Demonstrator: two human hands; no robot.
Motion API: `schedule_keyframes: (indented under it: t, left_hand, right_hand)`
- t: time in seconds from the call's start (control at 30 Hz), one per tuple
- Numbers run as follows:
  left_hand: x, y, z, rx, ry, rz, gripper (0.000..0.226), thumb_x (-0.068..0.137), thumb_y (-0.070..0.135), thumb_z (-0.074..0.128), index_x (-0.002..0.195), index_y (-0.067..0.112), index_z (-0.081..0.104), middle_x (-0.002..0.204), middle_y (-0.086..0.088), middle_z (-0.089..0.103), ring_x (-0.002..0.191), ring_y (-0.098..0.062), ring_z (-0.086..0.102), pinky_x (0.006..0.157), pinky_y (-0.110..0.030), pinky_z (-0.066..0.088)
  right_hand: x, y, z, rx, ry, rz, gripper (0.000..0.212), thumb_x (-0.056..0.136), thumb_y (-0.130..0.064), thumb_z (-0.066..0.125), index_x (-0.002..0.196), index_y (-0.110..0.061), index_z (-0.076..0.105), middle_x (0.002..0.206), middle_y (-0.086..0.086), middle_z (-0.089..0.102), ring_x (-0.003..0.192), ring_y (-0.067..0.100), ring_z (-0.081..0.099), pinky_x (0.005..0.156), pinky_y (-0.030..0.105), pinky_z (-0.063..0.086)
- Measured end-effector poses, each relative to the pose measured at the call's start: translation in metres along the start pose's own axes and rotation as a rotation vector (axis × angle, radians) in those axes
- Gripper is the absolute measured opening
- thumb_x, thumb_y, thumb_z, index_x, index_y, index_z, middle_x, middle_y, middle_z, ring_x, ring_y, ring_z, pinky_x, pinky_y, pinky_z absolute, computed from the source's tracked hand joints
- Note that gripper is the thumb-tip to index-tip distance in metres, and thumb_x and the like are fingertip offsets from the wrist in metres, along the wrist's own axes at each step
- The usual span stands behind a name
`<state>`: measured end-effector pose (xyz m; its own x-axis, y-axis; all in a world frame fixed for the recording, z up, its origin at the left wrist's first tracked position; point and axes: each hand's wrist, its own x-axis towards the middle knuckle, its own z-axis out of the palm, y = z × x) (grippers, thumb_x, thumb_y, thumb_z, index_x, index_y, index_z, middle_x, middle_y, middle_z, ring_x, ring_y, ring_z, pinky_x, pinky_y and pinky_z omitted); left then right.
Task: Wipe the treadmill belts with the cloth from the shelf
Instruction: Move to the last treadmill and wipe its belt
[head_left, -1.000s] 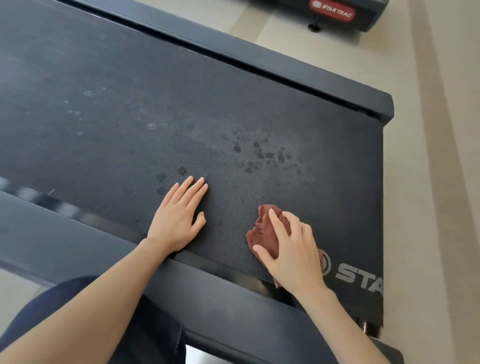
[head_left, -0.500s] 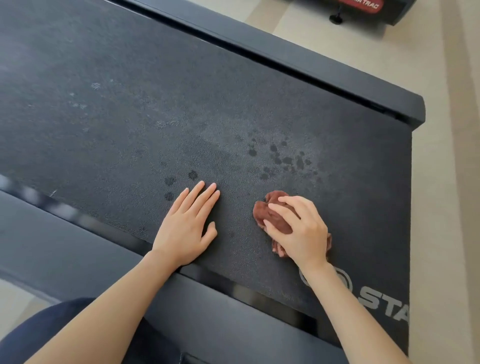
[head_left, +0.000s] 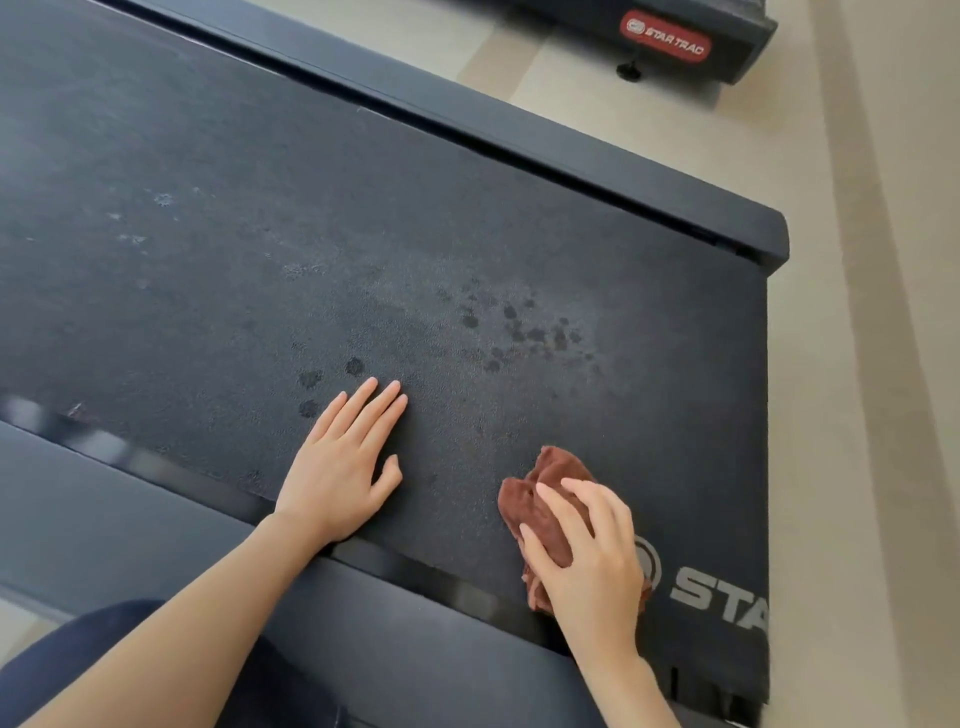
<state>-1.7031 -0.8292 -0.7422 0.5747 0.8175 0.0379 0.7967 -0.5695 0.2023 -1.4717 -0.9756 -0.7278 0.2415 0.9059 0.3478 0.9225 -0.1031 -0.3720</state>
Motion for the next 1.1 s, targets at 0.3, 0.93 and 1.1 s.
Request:
schedule_keyframes:
  t: [0.3, 0.93, 1.1]
  left_hand:
    - [0.001, -0.001, 0.0, -0.035, 0.002, 0.002, 0.061, 0.088, 0.036, 0.033, 0.144, 0.01, 0.038, 0.154, -0.001, 0.03, 0.144, -0.021, 0.018, 0.117, -0.041, 0.013]
    - [0.003, 0.002, -0.008, 0.0, -0.04, -0.02, 0.062, 0.087, 0.036, 0.035, 0.143, 0.01, 0.041, 0.153, -0.001, 0.031, 0.143, -0.021, 0.021, 0.116, -0.042, 0.017]
    - [0.002, 0.002, -0.007, -0.024, -0.027, -0.018, 0.062, 0.086, 0.035, 0.037, 0.142, 0.01, 0.042, 0.152, -0.002, 0.032, 0.143, -0.022, 0.022, 0.115, -0.044, 0.019]
  right_hand:
    - [0.114, 0.045, 0.04, -0.087, 0.144, 0.093, 0.031, 0.076, -0.03, 0.074, 0.105, -0.019, 0.071, 0.106, 0.002, 0.063, 0.102, 0.022, 0.052, 0.069, 0.031, 0.048]
    - [0.09, 0.006, 0.039, -0.034, 0.07, -0.052, 0.019, 0.078, -0.025, 0.07, 0.094, -0.015, 0.071, 0.102, 0.002, 0.064, 0.1, 0.023, 0.053, 0.084, 0.034, 0.051]
    - [0.057, -0.001, 0.03, -0.045, 0.055, -0.144, 0.019, 0.075, -0.027, 0.067, 0.091, -0.018, 0.073, 0.098, 0.003, 0.064, 0.094, 0.023, 0.056, 0.078, 0.035, 0.052]
